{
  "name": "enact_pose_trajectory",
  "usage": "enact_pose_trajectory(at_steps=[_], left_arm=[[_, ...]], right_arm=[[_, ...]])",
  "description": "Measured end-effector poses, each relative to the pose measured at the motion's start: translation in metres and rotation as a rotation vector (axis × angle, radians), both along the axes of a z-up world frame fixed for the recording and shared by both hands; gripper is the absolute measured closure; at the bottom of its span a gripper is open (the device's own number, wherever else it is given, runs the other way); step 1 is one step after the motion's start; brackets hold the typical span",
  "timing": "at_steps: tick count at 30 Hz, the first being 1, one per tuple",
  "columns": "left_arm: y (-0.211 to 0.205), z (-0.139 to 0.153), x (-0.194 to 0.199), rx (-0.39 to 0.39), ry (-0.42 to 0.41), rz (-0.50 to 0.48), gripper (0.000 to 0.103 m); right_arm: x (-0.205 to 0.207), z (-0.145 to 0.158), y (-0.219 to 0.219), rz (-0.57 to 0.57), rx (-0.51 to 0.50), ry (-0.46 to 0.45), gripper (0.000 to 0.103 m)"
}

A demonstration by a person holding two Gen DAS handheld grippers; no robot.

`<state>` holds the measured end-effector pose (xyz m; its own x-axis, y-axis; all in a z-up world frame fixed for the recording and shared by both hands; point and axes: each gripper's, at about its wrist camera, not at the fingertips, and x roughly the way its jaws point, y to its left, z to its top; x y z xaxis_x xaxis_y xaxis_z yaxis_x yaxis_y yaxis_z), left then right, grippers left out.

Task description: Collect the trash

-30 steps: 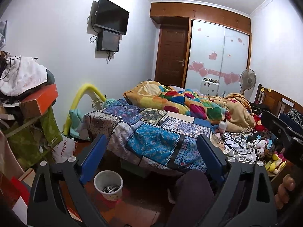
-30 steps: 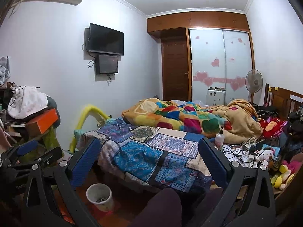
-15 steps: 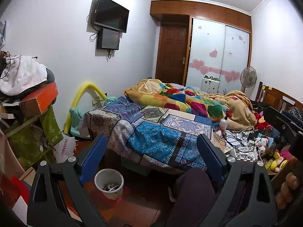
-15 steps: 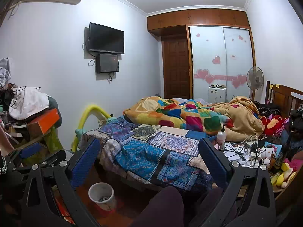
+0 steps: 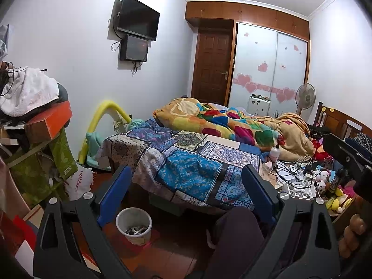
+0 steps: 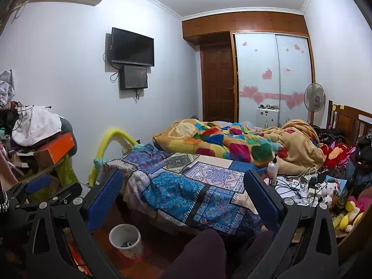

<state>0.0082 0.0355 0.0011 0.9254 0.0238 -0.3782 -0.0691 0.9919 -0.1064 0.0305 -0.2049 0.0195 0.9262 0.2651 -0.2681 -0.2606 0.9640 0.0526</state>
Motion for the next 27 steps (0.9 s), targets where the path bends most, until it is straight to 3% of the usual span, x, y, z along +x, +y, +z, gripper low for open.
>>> enact_pose_trajectory(at_steps=[27], left_arm=[[-0.0101, 0.0043, -0.0067, 0.001, -0.025, 0.018, 0.006]], right_arm=[[0.0016, 0.0023, -0.0017, 0.013, -0.004, 0.004, 0.000]])
